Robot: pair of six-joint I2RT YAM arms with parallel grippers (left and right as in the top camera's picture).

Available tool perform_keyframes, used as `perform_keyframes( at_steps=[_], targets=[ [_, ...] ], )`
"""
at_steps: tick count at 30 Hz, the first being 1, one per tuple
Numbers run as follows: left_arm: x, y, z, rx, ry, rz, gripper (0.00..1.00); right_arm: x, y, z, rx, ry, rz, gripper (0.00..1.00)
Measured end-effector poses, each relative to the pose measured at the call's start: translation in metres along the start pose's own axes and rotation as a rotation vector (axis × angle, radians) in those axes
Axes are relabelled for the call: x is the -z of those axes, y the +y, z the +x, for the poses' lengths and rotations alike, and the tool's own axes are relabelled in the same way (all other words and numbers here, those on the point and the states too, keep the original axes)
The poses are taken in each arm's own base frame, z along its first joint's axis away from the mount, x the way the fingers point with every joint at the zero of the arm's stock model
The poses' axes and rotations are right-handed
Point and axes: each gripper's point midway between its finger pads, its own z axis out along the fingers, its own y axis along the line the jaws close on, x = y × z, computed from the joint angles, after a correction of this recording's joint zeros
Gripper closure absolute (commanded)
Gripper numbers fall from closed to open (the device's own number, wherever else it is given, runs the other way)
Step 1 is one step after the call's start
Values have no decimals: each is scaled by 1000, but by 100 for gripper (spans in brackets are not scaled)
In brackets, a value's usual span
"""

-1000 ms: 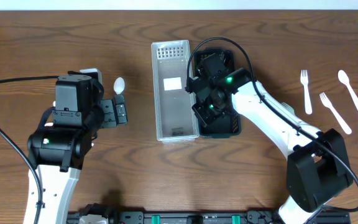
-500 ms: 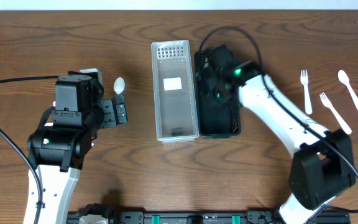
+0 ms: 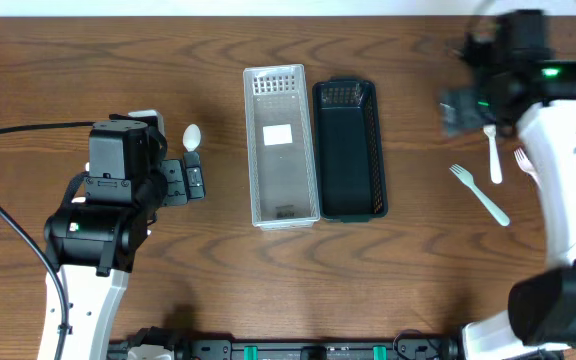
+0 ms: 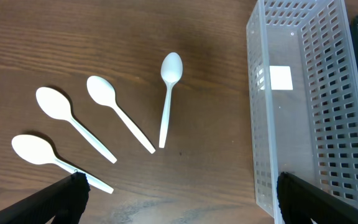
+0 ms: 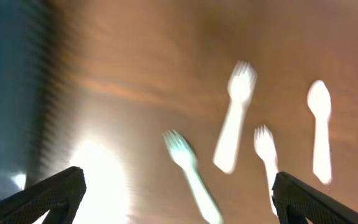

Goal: Pack container
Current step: 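Move the right gripper over the white fork on the right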

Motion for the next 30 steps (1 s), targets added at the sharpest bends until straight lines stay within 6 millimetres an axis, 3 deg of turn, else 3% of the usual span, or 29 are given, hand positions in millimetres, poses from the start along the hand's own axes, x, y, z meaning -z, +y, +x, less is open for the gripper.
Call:
perform_keyframes(
  at_steps=[3,7,22,30],
  targets=[
    [0,0,0,0,0,0,2,-31,-28,30,45,109,-17,1],
    [0,0,0,0,0,0,2,-69,-35,58,120,216,-78,1],
    [0,0,0,0,0,0,2,-153,-11,94,206,413,-225,14],
    [0,0,-2,0,-7,2,2,-171,-7,95,199,422,-227,17]
  ],
)
